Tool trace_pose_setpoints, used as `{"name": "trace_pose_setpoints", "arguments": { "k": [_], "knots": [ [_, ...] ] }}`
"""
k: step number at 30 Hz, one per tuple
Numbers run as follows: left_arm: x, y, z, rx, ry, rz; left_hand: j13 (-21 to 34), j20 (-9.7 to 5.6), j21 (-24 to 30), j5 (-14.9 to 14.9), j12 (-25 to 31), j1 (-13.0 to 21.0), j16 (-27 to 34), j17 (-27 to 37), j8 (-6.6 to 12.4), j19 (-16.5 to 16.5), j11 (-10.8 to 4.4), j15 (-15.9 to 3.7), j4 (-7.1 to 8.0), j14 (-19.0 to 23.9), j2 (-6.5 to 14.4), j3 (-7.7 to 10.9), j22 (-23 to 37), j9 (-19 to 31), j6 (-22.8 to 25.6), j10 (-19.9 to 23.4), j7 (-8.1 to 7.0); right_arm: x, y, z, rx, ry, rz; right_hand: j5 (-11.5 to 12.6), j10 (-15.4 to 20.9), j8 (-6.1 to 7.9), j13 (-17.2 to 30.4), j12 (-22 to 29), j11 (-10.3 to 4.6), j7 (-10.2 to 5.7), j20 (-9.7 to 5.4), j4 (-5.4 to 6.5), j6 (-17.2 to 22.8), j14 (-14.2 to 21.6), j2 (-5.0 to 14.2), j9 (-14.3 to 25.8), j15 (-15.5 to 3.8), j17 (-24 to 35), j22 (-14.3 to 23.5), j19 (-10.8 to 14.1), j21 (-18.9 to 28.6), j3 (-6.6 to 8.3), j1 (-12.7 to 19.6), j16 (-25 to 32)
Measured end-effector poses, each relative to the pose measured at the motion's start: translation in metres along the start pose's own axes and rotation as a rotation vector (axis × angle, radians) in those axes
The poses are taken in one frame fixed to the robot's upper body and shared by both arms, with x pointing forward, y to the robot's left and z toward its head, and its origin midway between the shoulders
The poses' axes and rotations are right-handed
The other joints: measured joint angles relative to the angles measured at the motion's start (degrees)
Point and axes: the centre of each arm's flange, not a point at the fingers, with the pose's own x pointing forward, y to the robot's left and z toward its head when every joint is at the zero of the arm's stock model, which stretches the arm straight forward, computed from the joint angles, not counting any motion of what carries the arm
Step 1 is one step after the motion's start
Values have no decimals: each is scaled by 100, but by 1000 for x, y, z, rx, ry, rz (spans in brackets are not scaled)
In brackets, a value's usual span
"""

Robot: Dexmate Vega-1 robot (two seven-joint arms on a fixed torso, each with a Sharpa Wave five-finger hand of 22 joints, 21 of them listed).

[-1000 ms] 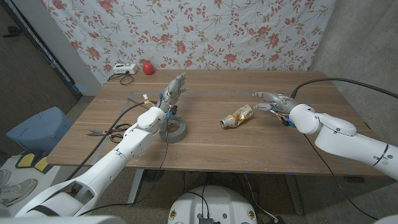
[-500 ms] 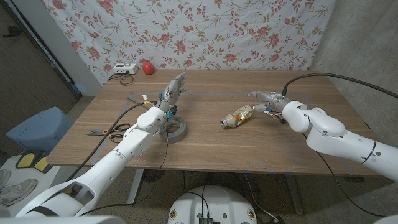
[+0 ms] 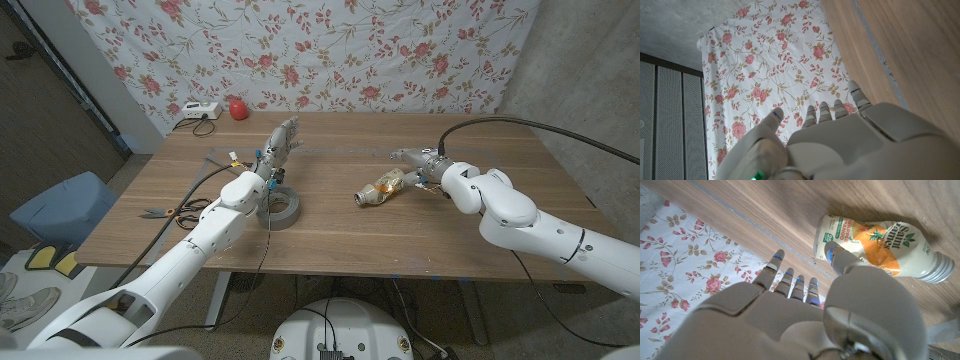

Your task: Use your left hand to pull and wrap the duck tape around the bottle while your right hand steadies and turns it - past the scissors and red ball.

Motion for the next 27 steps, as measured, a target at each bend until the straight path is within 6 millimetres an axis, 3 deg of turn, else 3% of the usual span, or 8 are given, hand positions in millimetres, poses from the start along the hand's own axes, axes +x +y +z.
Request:
{"name": "trace_pose_setpoints", "arguments": {
  "k": [4, 27],
  "knots": [
    [1, 0, 0, -4, 0, -1, 0, 29, -21, 0, 0, 0, 0, 0, 0, 30, 0, 0, 0, 0, 0, 0, 0, 0, 0, 0, 0, 3, 0, 7, -47, -8, 11, -28, -1, 0, 0, 45, -281, -83, 0, 6, -83, 0, -89, 0, 0, 0, 0, 0, 0, 67, 225, 0],
    [0, 6, 4, -19, -1, 6, -1, 28, -42, 0, -39, -23, 3, 0, 0, 30, -63, -21, 24, 21, -22, -24, 0, -1, -1, 19, 0, 22, 13, 35, -243, 6, 96, -44, 92, 69, -1, 112, -264, -143, -85, 61, -13, -122, -286, 0, 1, 25, 0, 42, 2, 171, 556, 0]
  ]
}}
